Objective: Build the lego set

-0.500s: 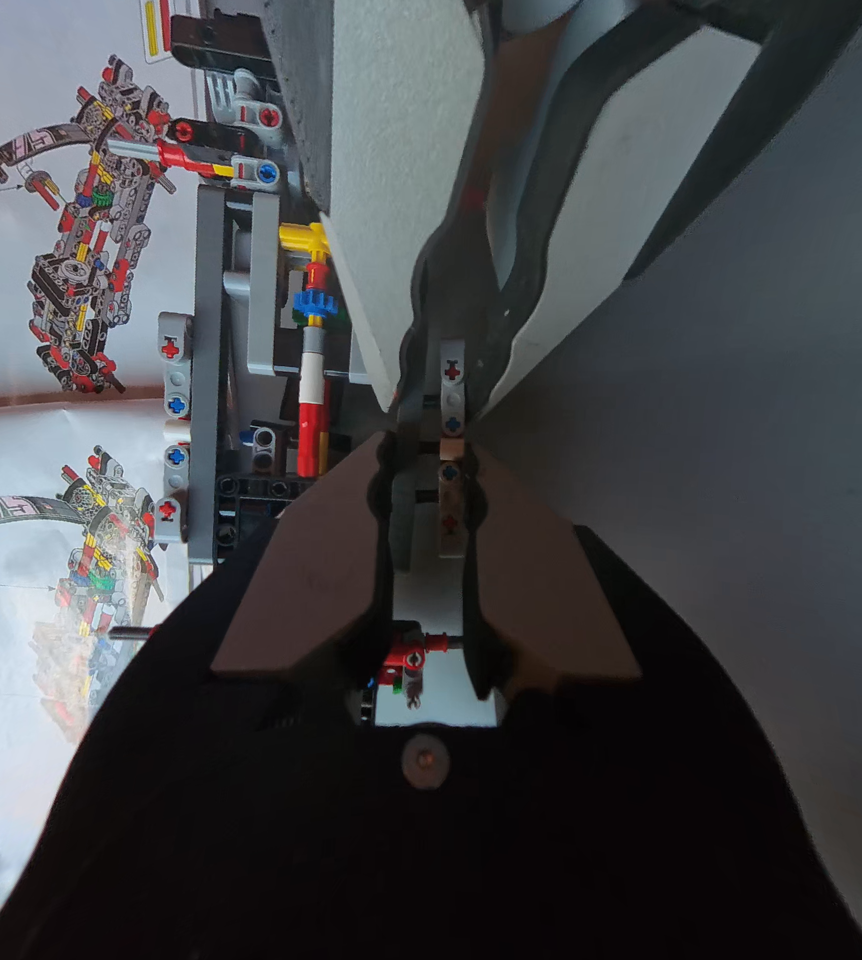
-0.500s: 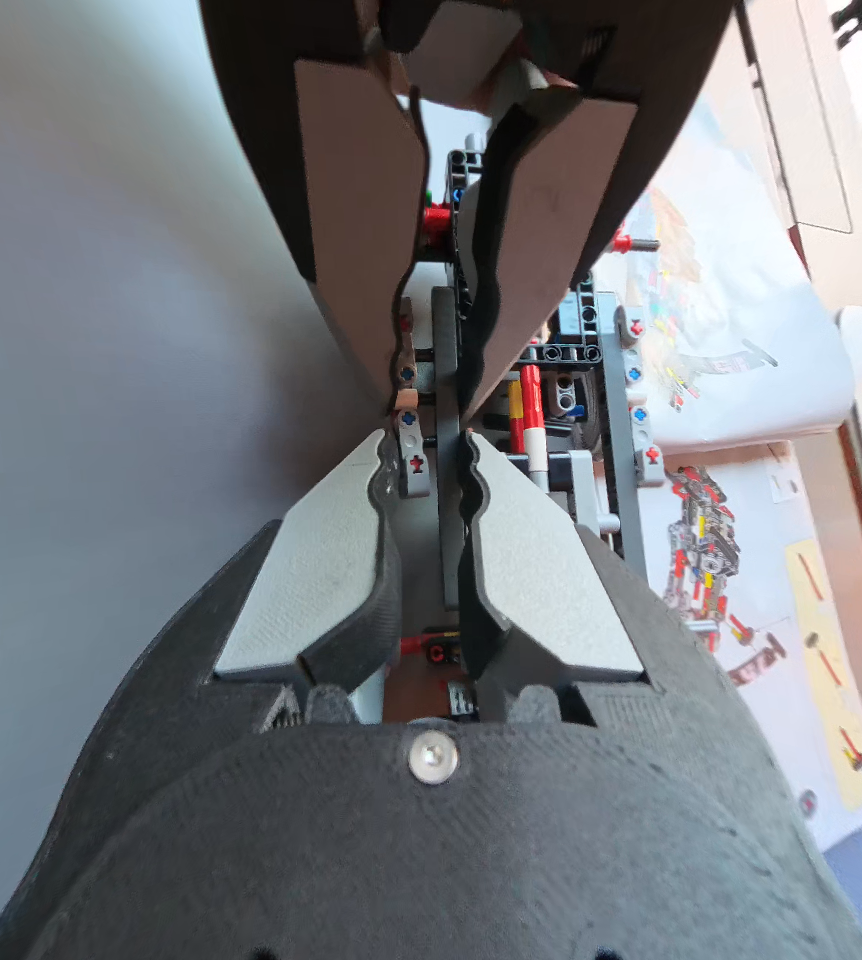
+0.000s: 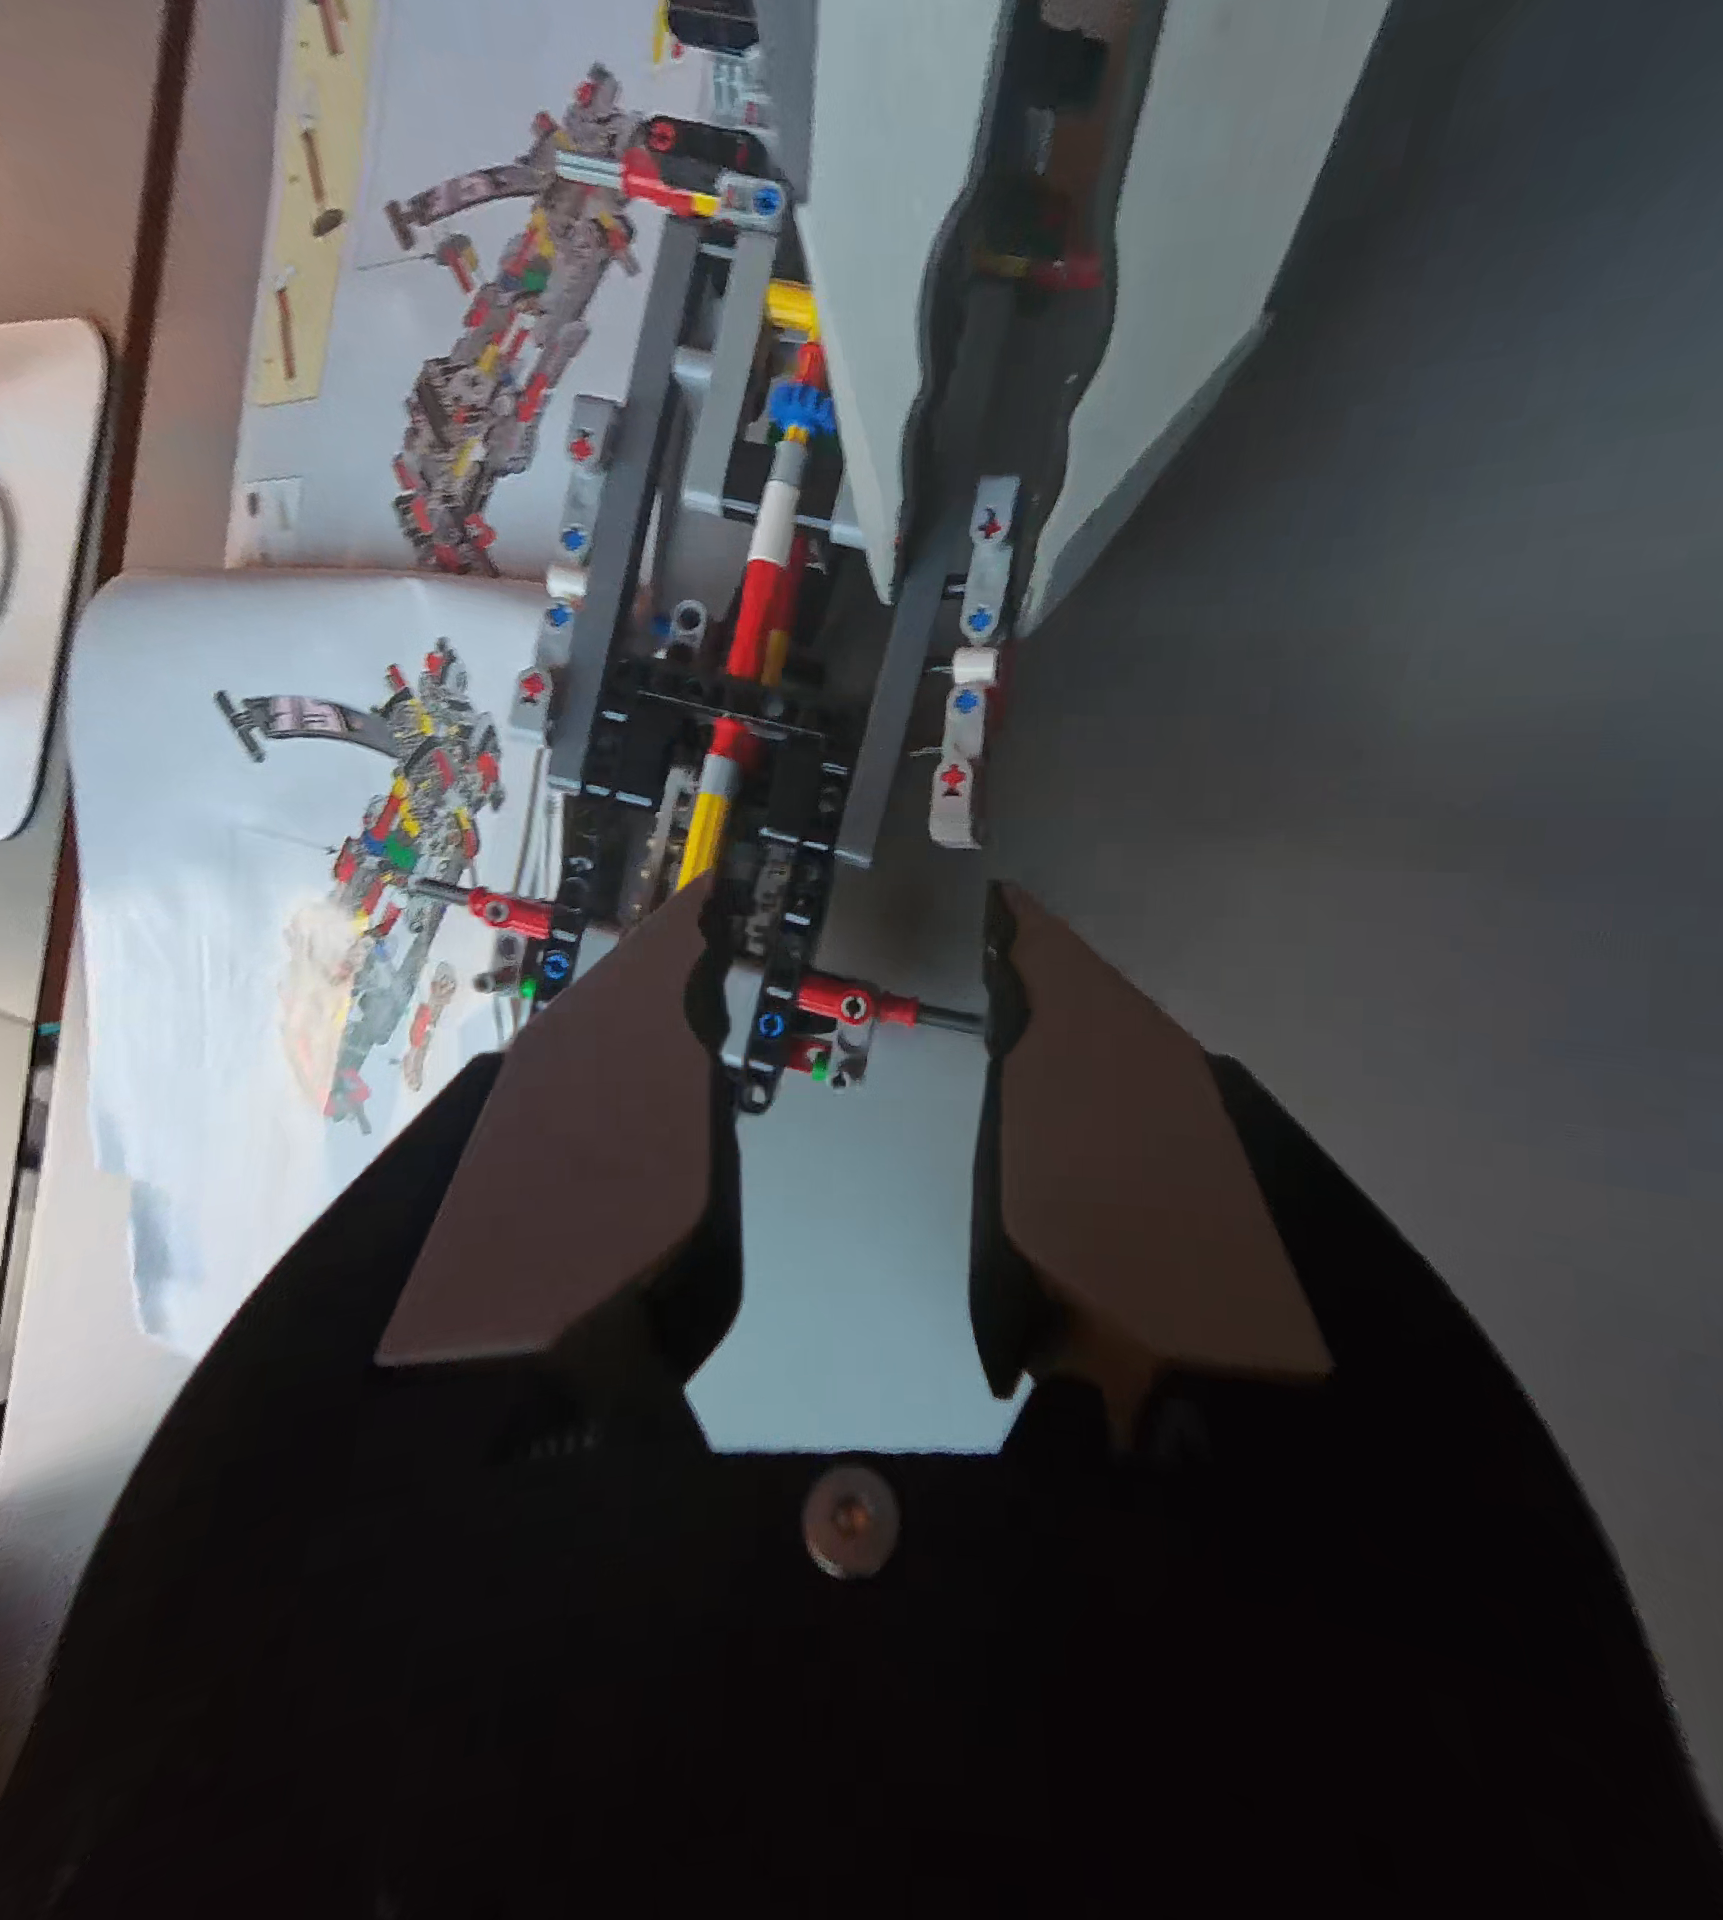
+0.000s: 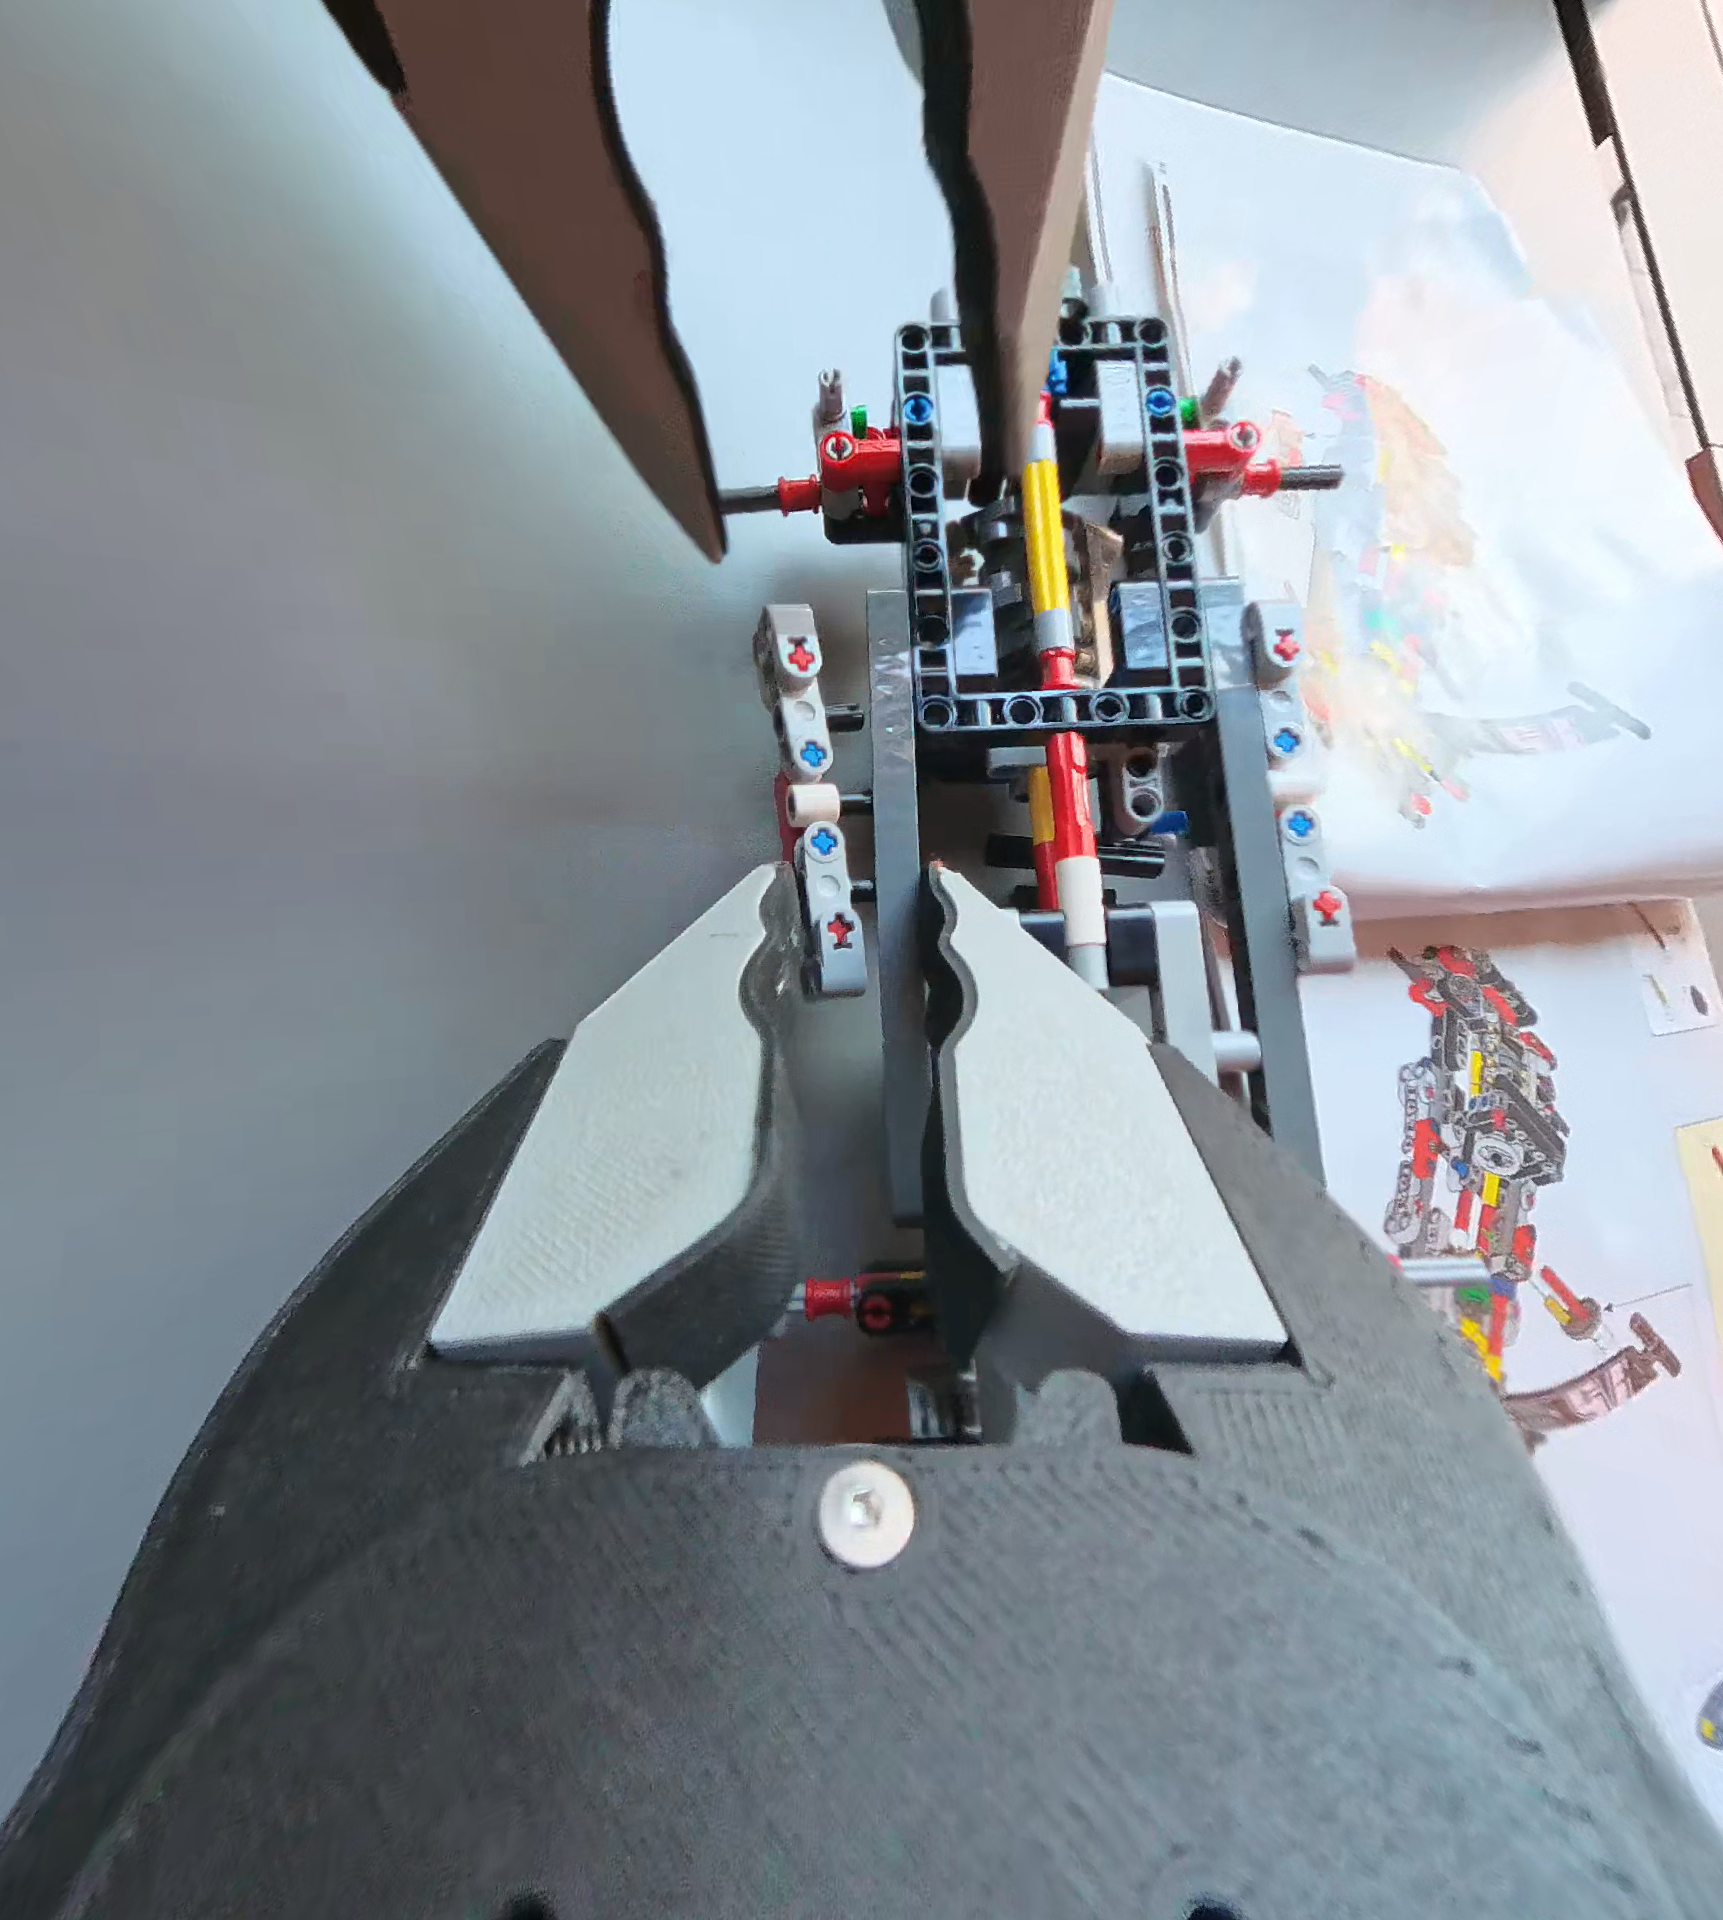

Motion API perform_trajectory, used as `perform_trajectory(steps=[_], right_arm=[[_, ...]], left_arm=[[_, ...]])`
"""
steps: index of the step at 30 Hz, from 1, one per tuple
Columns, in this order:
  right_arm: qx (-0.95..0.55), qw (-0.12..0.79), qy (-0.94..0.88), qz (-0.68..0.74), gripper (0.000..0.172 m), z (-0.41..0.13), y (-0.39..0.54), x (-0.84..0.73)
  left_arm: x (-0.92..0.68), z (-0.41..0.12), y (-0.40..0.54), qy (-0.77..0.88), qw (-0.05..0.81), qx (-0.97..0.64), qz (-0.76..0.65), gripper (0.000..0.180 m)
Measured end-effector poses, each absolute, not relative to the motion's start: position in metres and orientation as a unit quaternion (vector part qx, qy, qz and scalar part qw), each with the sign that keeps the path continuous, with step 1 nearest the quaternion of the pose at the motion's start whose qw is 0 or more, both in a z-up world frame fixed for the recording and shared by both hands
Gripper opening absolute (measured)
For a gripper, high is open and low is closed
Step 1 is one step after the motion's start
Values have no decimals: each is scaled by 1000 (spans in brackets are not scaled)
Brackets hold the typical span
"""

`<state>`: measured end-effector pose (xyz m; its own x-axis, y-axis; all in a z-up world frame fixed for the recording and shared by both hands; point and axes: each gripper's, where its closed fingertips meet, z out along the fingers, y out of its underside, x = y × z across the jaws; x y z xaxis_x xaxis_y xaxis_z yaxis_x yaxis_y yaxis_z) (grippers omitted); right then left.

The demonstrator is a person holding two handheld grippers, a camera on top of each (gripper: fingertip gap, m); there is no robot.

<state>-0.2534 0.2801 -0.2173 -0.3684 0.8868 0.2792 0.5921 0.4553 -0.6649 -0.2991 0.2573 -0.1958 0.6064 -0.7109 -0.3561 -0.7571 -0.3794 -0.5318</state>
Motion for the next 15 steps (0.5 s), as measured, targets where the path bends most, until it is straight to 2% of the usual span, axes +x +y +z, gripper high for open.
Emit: perform_trajectory(steps=[4,7,10,15], right_arm=[[-472,315,-789,236,21,-217,280,-253],[-470,330,-788,223,22,-218,277,-251],[-468,346,-783,219,22,-218,278,-250],[-459,353,-786,215,22,-217,282,-246]], left_arm=[[-286,-197,256,405,357,-842,-15,50],[-290,-206,263,390,356,-849,5,52],[-293,-223,265,402,333,-853,21,43],[-290,-222,271,413,343,-842,41,36]])
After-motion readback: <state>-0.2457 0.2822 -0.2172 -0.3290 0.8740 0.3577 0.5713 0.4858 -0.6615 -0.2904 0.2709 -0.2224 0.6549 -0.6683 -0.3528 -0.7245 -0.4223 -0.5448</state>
